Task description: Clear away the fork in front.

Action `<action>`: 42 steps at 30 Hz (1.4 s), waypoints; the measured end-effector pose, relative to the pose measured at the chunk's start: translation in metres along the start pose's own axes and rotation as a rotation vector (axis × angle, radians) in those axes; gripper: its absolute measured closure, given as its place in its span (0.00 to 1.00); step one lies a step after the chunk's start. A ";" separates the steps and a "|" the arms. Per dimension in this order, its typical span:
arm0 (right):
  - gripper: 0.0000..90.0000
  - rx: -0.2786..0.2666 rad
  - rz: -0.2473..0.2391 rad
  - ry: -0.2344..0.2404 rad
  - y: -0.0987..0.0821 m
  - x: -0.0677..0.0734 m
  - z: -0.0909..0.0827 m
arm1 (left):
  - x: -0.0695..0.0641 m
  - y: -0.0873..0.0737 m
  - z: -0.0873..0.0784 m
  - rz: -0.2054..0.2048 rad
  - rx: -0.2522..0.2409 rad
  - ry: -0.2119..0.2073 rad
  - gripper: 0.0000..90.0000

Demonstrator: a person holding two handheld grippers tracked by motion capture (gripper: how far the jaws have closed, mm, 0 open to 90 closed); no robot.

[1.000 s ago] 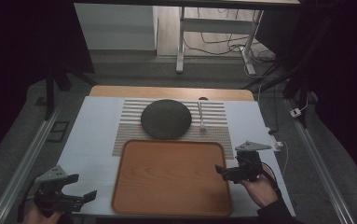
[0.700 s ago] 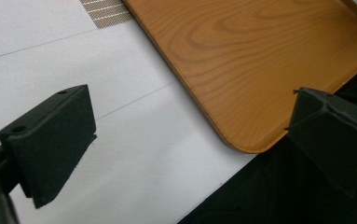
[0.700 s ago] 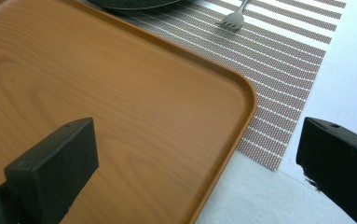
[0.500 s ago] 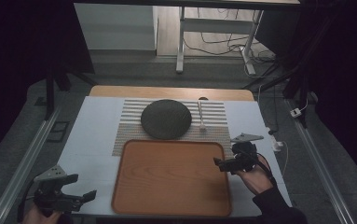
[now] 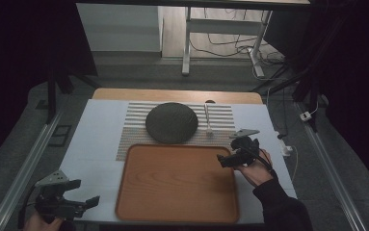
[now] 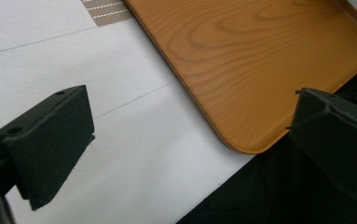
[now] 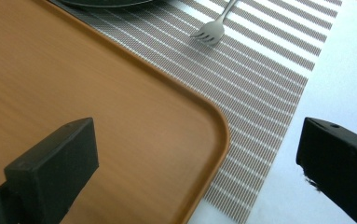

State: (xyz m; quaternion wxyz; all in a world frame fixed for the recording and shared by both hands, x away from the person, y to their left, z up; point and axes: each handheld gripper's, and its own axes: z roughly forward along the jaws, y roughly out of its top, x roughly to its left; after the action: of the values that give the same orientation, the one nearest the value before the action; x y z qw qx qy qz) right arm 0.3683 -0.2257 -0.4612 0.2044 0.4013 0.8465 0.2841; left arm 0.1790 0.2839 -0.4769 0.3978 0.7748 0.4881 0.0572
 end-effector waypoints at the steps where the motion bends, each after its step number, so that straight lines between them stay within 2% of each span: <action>1: 0.00 0.001 -0.010 -0.007 0.002 0.000 0.002 | 0.000 0.000 0.000 0.000 0.000 0.000 0.00; 6: 0.00 0.010 -0.048 -0.041 0.011 0.000 0.013 | 0.000 0.000 0.000 0.000 0.000 -0.001 0.00; 11: 0.00 0.034 -0.125 -0.080 0.018 0.005 0.025 | 0.000 0.000 0.000 -0.001 -0.001 -0.002 0.00; 17: 0.00 0.049 -0.248 -0.153 0.026 0.013 0.036 | 0.000 0.000 0.000 0.001 0.001 -0.003 0.00; 19: 0.00 0.069 -0.316 -0.188 0.029 0.019 0.041 | 0.000 0.000 0.000 0.001 0.001 -0.003 0.00; 20: 0.00 0.069 -0.316 -0.188 0.029 0.019 0.041 | 0.000 0.000 0.000 0.000 0.001 -0.003 0.00; 23: 0.00 0.082 -0.385 -0.216 0.031 0.024 0.047 | 0.000 0.000 0.000 0.000 0.001 -0.004 0.00; 24: 0.00 0.080 -0.413 -0.236 0.032 0.025 0.048 | 0.000 0.000 0.000 0.001 0.002 -0.003 0.00; 25: 0.00 0.087 -0.466 -0.252 0.034 0.026 0.051 | 0.000 0.000 0.000 0.001 0.001 -0.003 0.00; 27: 0.01 0.091 -0.475 -0.264 0.035 0.028 0.053 | 0.000 -0.001 0.000 0.000 0.001 -0.003 0.00; 28: 0.01 0.096 -0.498 -0.269 0.037 0.028 0.055 | 0.000 -0.001 0.000 0.000 0.000 -0.003 0.00; 34: 0.08 0.106 -0.565 -0.305 0.044 0.029 0.063 | 0.000 -0.001 0.000 -0.002 0.000 -0.003 0.00; 36: 0.13 0.117 -0.606 -0.320 0.047 0.029 0.066 | 0.001 -0.001 0.000 -0.003 0.001 -0.004 0.00; 38: 0.18 0.117 -0.624 -0.325 0.049 0.030 0.070 | 0.001 -0.001 0.000 -0.003 0.000 -0.004 0.00; 42: 0.27 0.138 -0.690 -0.331 0.051 0.031 0.078 | 0.001 -0.001 -0.001 -0.005 -0.001 -0.004 0.00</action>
State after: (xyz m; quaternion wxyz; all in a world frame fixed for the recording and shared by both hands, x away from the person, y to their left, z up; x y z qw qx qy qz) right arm 0.4233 -0.1506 -0.4906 0.3942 0.1463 0.9044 0.0723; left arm 0.1784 0.2850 -0.4774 0.3995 0.7733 0.4892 0.0548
